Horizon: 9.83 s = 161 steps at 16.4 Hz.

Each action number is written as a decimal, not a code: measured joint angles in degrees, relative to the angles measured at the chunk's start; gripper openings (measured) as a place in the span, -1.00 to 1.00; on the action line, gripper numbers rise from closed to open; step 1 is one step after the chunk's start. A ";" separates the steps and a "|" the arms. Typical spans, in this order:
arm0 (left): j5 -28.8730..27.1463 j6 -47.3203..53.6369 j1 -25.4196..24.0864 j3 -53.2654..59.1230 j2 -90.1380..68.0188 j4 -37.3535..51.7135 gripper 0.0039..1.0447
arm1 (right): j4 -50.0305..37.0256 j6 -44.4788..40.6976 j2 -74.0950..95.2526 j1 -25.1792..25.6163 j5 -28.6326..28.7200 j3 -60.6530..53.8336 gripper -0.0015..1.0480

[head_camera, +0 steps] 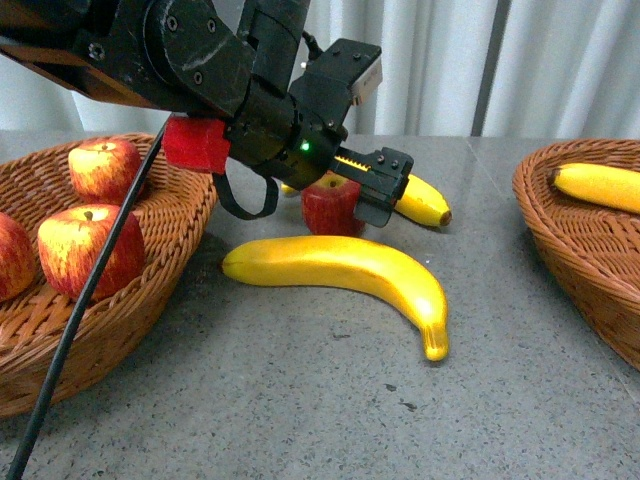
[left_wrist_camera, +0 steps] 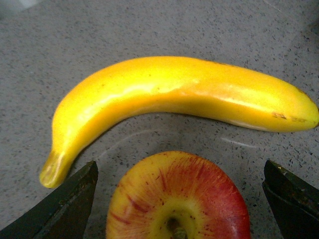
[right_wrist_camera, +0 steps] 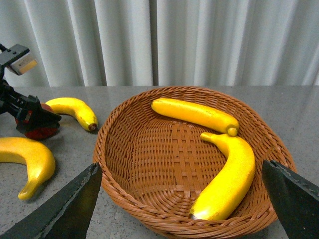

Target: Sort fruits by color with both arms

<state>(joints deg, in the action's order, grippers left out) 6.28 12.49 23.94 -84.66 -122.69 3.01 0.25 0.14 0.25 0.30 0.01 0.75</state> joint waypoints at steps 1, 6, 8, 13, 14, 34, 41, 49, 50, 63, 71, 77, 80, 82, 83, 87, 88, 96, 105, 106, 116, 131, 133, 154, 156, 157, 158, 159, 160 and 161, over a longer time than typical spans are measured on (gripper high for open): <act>0.70 -0.04 -0.24 -0.39 -0.94 -0.26 0.88 | 0.00 0.00 0.00 0.00 0.00 0.00 0.87; 2.97 -0.44 -0.98 -2.12 -1.95 -0.96 0.30 | 0.00 0.00 0.00 0.00 0.00 0.00 0.87; 2.97 -0.48 -1.07 -2.25 -1.95 -1.27 0.24 | 0.00 0.00 0.00 0.00 0.00 0.00 0.87; -3.32 -4.98 -2.82 3.13 8.83 2.91 0.23 | -0.02 0.00 0.00 0.00 0.00 0.00 0.87; -7.82 -8.59 -4.79 5.62 14.82 3.61 0.23 | 0.00 0.00 0.00 0.00 0.00 0.00 0.87; -23.41 -12.46 -0.77 40.92 49.79 22.71 0.88 | 0.00 0.00 0.00 0.00 0.00 0.00 0.87; -26.34 -11.08 -4.81 59.67 67.87 26.93 0.15 | 0.00 0.00 0.00 0.00 0.00 0.00 0.87; -6.27 -12.39 -23.78 81.96 98.55 18.10 -0.98 | 0.00 0.00 0.00 0.00 0.00 0.00 0.87; -6.32 -12.41 -23.80 82.31 99.95 17.16 -0.98 | -0.02 0.00 0.00 0.00 -0.02 0.00 0.87; -6.29 -12.41 -23.82 83.84 105.72 14.25 -0.98 | 0.00 0.00 0.00 0.00 0.00 0.00 0.87; -6.32 -12.41 -23.82 83.84 108.30 11.37 -0.98 | 0.00 0.00 0.00 0.00 0.00 0.00 0.87; -6.36 -12.48 -23.85 83.82 122.31 -3.15 -0.92 | -0.02 0.00 0.00 -0.02 -0.02 0.00 0.87; -6.32 -12.48 -23.85 83.82 122.31 -3.19 -0.23 | 0.00 0.00 0.00 -0.02 -0.02 0.00 0.87; -6.29 -12.48 -23.85 83.82 122.31 -3.19 0.26 | 0.00 0.00 0.00 -0.02 0.00 0.00 0.87; -6.29 -12.48 -23.85 83.82 122.31 -3.19 0.47 | 0.00 0.00 0.00 -0.02 0.00 0.00 0.87; -6.27 -12.48 -23.85 83.82 122.31 -3.17 0.88 | -11.32 9.01 8.46 3.15 10.56 0.90 0.87; -6.34 -12.48 -23.85 83.82 122.31 -3.19 0.88 | -17.44 12.61 16.35 2.29 11.19 2.69 0.87; -6.29 -12.48 -23.85 83.82 122.31 -3.19 0.88 | -35.87 5.62 80.52 -16.70 4.98 41.75 0.87; -6.29 -12.48 -23.85 83.82 122.31 -3.19 0.88 | -7.50 -11.28 106.53 -26.10 4.35 65.53 0.87; -6.29 -12.48 -23.85 83.82 122.31 -3.19 0.88 | -5.05 -12.52 107.32 -25.68 4.28 66.20 0.87; -6.29 -12.48 -23.85 83.82 122.31 -3.19 0.88 | 2.43 -14.60 110.71 -26.34 5.14 70.51 0.87; -6.32 -12.48 -23.85 83.82 122.31 -3.19 0.88 | 4.92 -19.32 112.69 -27.67 6.23 69.42 -0.01; -6.29 -12.48 -23.85 83.82 122.31 -3.19 0.88 | 3.72 -19.45 112.65 -27.15 6.38 69.42 -0.30; -6.29 -12.48 -23.85 83.82 122.31 -3.19 0.88 | -3.93 -29.90 84.89 -2.08 9.25 55.63 0.92; -6.29 -12.48 -23.85 83.82 122.29 -3.19 0.88 | -5.86 -27.41 90.49 -7.52 8.61 61.61 0.87; -6.32 -12.48 -23.85 83.82 122.31 -3.19 0.88 | -6.29 -25.57 94.79 -10.51 8.70 65.18 0.87; -6.29 -12.48 -23.85 83.82 122.31 -3.19 0.88 | -5.66 -23.98 99.43 -13.18 8.68 69.20 0.87; -6.29 -12.48 -23.85 83.82 122.31 -3.19 0.88 | -5.38 -23.63 103.62 -15.12 8.41 73.02 0.87; -6.32 -12.48 -23.85 83.82 122.31 -3.19 0.88 | -0.98 -23.10 113.09 -18.25 8.04 82.23 0.87; -6.32 -12.48 -23.85 83.82 122.29 -3.19 0.88 | 0.72 -22.93 116.48 -18.69 7.93 85.90 0.87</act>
<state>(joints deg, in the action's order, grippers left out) -0.03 0.01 0.10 -0.84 -0.40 -0.19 0.97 -22.79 116.73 -18.39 7.94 86.65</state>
